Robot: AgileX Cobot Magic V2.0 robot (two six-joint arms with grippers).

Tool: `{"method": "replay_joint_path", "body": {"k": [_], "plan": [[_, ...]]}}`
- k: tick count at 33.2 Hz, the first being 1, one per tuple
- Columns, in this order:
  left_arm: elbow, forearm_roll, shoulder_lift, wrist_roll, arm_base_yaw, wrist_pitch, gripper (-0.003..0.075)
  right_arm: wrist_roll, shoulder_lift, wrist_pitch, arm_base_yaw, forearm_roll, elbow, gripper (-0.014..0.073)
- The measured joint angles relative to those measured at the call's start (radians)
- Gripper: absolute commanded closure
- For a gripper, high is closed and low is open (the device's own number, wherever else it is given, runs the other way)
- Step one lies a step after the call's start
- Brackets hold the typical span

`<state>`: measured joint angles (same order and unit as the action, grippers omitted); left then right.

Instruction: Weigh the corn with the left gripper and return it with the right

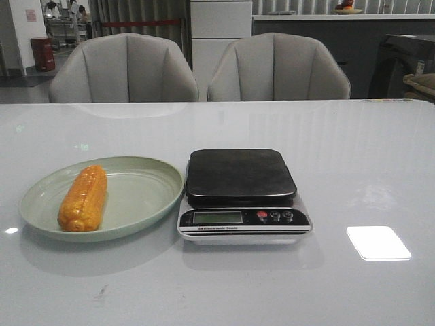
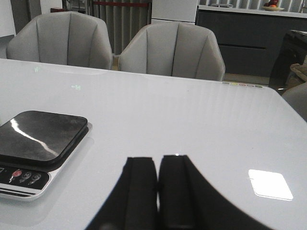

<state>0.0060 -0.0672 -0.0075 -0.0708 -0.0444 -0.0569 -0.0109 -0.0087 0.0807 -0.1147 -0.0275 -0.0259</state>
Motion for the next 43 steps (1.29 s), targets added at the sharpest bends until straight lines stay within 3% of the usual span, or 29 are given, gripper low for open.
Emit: {"method": "replay_joint_path", "body": {"k": [25,38,43], "plan": [[0.000,0.000,0.000,0.000,0.000,0.002,0.0606,0.000,0.000,0.000,0.000,0.000,0.000,0.0417],[0.000,0.000,0.000,0.000,0.000,0.118,0.0606,0.000,0.000,0.000,0.000,0.000,0.000,0.0417],[0.000,0.010,0.000,0.000,0.000,0.243,0.0606,0.000,0.000,0.000,0.000,0.000,0.000,0.0417]]}}
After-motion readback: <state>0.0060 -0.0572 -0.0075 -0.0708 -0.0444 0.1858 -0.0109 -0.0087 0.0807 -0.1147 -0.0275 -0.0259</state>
